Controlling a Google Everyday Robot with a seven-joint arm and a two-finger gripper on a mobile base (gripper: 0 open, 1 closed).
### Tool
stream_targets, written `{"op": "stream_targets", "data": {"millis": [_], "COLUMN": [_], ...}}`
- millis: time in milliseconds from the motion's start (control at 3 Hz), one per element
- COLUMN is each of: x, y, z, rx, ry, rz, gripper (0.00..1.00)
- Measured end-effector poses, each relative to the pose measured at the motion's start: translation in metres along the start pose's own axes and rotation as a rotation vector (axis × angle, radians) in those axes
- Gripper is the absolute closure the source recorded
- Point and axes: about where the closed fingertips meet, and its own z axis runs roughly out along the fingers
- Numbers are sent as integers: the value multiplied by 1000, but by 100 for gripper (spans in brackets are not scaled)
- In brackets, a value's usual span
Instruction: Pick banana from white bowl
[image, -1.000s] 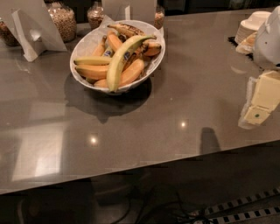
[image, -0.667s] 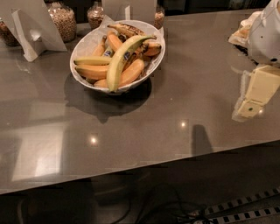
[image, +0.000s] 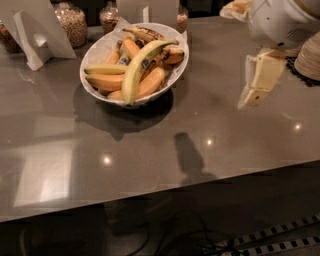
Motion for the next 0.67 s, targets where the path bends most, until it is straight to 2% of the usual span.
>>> {"op": "stream_targets", "data": {"millis": [667], "x": [-64], "y": [-47], "z": [26], "rx": [62], "ry": [-109], "rz": [-334], "gripper": [0]}}
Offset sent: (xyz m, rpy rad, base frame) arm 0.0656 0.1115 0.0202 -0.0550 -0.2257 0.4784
